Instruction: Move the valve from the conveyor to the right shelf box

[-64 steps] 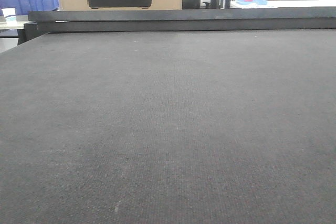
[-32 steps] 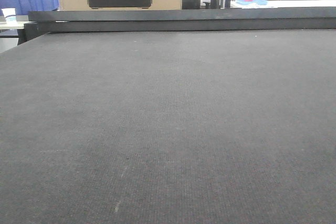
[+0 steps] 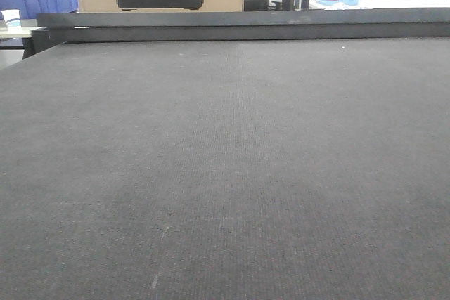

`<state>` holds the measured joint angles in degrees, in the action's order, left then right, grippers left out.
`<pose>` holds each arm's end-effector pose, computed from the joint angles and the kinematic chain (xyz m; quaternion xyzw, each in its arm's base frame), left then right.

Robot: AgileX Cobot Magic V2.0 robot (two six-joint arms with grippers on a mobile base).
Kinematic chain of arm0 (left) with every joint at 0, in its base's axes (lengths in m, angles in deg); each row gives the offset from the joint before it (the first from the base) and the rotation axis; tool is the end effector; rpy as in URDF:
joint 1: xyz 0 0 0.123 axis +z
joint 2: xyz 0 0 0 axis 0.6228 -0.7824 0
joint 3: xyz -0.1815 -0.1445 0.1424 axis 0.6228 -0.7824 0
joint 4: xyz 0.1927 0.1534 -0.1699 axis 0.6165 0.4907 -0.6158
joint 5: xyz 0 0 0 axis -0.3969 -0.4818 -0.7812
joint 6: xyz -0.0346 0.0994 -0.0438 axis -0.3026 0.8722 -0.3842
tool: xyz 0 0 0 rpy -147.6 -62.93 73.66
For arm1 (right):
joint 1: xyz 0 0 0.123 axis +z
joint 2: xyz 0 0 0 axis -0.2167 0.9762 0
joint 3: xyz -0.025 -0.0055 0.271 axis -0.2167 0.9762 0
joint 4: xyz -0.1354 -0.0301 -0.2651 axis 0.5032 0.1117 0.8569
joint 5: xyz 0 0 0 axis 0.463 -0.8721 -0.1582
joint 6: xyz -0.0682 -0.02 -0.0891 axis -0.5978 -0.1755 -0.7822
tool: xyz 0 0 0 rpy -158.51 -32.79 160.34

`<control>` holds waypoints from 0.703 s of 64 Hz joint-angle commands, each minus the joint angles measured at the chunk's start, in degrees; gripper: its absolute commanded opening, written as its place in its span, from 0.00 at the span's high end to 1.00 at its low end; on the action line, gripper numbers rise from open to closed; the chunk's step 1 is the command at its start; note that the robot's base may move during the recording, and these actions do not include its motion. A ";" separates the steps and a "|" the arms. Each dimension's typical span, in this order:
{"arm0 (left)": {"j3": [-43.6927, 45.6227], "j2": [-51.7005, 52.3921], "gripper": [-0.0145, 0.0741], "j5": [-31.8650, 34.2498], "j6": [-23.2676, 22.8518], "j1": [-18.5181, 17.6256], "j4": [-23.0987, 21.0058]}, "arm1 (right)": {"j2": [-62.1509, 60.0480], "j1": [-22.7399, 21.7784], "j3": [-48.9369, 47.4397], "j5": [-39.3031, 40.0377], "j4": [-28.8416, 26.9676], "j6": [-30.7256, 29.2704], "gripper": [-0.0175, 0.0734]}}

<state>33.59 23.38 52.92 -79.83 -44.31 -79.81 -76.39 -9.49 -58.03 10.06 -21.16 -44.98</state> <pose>0.1188 -0.0113 0.2961 0.0072 0.6397 -0.0635 0.7659 0.1266 0.0065 0.2790 -0.0012 0.6044 0.0387 0.7957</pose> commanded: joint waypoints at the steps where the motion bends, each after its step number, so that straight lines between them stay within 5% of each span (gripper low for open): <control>1: 7.91 -0.93 0.96 -6.87 0.01 0.11 -0.40 | 1.06 -0.12 -6.04 -4.21 0.04 -0.22 0.99; 45: 56.07 -57.91 0.96 -45.91 0.01 0.11 -2.73 | 54.11 -0.12 -52.59 -52.38 0.04 -0.22 0.99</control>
<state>85.06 -29.34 10.64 -79.83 -44.31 -82.09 -27.47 -9.49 -106.92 -36.51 -21.49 -44.98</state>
